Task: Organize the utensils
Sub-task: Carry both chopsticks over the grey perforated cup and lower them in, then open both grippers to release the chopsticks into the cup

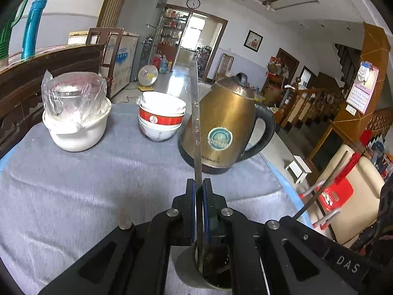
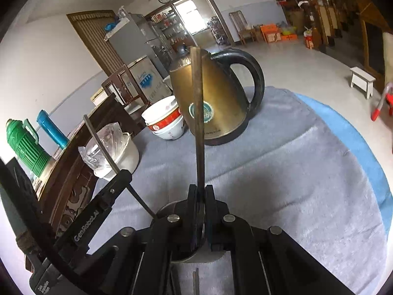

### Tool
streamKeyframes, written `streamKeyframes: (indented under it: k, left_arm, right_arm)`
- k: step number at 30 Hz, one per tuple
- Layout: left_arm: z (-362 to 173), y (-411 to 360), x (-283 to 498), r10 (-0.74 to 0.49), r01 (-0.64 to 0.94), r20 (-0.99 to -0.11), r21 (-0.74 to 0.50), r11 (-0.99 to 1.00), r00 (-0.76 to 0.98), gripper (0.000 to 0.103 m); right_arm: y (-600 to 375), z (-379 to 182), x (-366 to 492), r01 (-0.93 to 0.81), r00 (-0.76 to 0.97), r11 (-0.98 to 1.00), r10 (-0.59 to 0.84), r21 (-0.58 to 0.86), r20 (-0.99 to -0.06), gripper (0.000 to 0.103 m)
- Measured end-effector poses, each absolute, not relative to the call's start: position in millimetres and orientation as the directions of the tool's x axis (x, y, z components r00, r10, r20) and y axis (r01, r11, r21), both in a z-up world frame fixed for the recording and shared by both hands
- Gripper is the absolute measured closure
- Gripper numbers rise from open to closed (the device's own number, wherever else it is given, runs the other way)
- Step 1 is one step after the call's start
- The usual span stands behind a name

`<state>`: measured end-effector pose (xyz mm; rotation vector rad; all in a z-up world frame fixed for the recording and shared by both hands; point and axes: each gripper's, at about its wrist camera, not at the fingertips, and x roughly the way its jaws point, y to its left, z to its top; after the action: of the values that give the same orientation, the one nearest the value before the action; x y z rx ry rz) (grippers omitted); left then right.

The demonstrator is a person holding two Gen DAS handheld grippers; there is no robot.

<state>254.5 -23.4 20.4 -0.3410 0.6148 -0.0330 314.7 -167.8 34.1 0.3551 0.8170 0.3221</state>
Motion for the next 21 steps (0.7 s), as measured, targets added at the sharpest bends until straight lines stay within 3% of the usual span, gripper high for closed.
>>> streamKeyframes:
  k: [11, 15, 17, 19, 21]
  left_arm:
    - [18, -22, 249, -0.169, -0.057, -0.600, -0.339, 0.939, 0.782, 0.093]
    - [18, -16, 243, -0.175, -0.068, -0.610, -0.353, 0.933, 0.773, 0.061]
    - [20, -11, 237, -0.174, -0.075, -0.611, -0.360, 0.930, 0.772, 0.055]
    - [22, -4, 228, -0.177, -0.079, -0.610, -0.369, 0.926, 0.773, 0.050]
    - [23, 4, 218, -0.173, -0.088, -0.610, -0.373, 0.924, 0.774, 0.048]
  right_arm:
    - [-166, 29, 316, -0.131, 0.599, 0.882, 0.435, 0.453, -0.672, 0.093]
    - [-165, 29, 313, -0.127, 0.594, 0.887, 0.426, 0.443, -0.682, 0.093]
    - [-168, 30, 310, -0.119, 0.596, 0.887, 0.423, 0.445, -0.683, 0.093]
    - [-173, 33, 305, -0.111, 0.605, 0.888, 0.417, 0.447, -0.678, 0.083]
    - [-180, 38, 297, -0.100, 0.623, 0.886, 0.411, 0.453, -0.666, 0.047]
